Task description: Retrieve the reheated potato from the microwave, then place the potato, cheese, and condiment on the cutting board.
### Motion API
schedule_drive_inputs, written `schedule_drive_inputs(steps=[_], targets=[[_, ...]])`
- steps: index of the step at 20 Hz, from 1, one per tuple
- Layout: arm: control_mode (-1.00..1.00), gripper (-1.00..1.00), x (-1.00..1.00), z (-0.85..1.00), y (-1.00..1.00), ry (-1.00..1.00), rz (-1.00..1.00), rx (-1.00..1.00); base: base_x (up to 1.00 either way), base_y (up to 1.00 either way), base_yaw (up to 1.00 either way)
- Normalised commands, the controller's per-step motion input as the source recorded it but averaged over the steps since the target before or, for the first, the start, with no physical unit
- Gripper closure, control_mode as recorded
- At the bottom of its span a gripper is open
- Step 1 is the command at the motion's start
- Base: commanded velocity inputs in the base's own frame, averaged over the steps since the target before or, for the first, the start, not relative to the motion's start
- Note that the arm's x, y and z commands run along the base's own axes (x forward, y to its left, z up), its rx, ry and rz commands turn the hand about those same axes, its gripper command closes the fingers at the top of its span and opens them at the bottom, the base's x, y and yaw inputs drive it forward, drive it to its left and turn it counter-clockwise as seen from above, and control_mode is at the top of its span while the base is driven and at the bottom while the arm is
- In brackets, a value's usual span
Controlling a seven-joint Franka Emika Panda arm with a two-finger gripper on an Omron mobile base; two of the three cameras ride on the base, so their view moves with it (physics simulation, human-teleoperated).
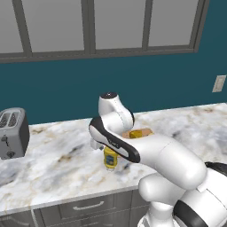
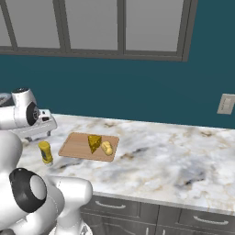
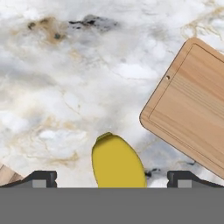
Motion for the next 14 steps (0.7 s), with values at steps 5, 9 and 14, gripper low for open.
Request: schedule_drive_inputs(steps=[5, 9, 14], targets=[[-1.00, -1.00, -0.11, -0.01, 0.00, 0.00, 0.00, 0.01, 0.00, 0.00, 0.00], [-1.00, -1.00, 0.00, -0.14, -0.02, 0.00, 0.02, 0.00, 0.00, 0.00, 0.00], [-1.00, -1.00, 0.01, -0.23, -0.02, 0.00, 0.03, 0.00, 0.00, 0.00, 0.00]])
